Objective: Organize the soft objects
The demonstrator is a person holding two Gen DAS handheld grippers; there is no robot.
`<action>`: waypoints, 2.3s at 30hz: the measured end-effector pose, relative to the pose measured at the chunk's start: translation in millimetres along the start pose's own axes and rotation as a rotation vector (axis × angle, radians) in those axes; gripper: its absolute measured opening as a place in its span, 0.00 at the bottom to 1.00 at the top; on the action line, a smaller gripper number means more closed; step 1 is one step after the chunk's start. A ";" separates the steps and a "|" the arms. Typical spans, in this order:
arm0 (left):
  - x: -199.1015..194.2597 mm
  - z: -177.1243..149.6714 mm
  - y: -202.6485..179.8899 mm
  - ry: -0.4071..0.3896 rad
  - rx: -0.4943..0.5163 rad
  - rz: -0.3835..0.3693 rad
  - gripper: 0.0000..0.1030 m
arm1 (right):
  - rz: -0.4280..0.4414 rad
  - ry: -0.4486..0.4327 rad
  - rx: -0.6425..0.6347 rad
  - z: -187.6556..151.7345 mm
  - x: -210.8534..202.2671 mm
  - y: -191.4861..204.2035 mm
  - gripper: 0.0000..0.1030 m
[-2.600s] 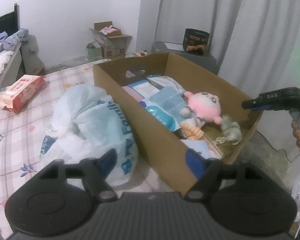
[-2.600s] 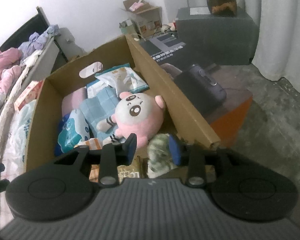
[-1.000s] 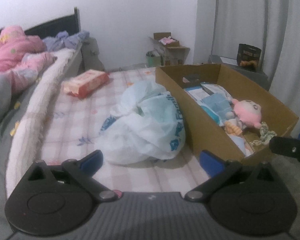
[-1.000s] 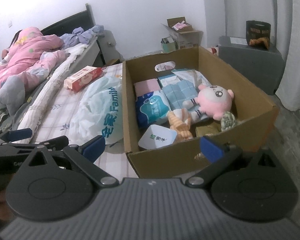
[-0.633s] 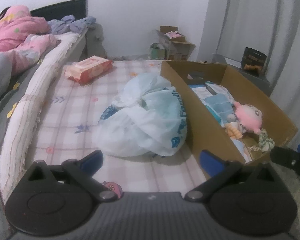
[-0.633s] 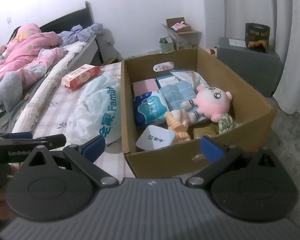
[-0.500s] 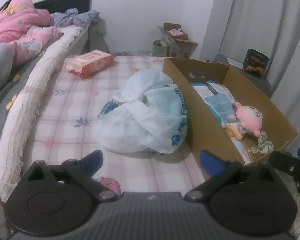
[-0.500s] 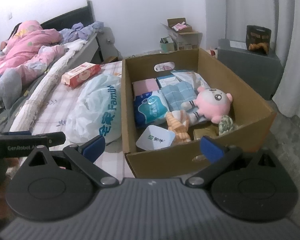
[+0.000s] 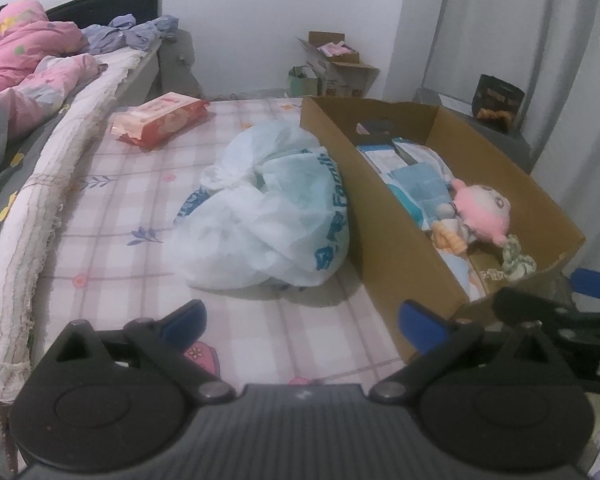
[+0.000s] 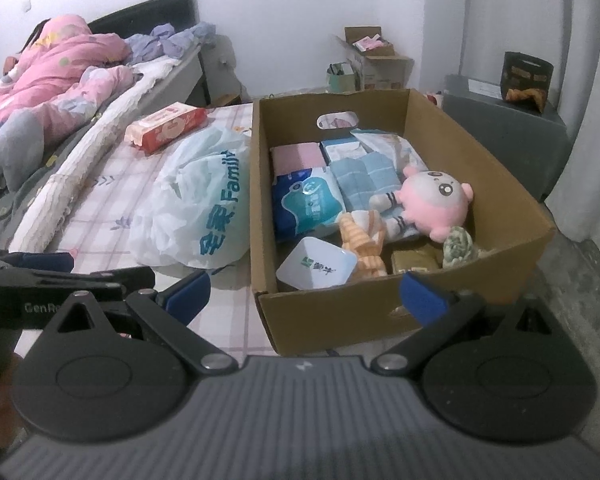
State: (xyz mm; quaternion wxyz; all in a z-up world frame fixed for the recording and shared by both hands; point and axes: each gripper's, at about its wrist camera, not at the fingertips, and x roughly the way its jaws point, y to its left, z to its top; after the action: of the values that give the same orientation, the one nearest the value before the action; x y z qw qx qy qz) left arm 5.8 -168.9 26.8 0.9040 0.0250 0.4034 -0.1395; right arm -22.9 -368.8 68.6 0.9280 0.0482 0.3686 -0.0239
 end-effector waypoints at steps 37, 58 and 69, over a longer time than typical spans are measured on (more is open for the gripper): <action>6.7 -4.0 -0.9 0.041 -0.016 0.024 0.99 | -0.011 0.054 0.022 -6.6 19.2 -7.7 0.99; 17.1 -6.6 -6.6 0.090 -0.007 0.039 0.99 | 0.007 0.096 0.051 -12.0 31.2 -16.0 0.99; 19.0 -6.3 -6.8 0.098 -0.008 0.042 0.99 | 0.009 0.102 0.053 -12.1 33.0 -16.5 0.99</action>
State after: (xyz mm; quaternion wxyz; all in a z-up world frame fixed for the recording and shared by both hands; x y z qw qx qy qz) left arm 11.5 -178.8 9.0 0.8860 0.0365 0.4472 -0.1175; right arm -8.5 -384.2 36.0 0.9064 0.0758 0.4146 -0.0269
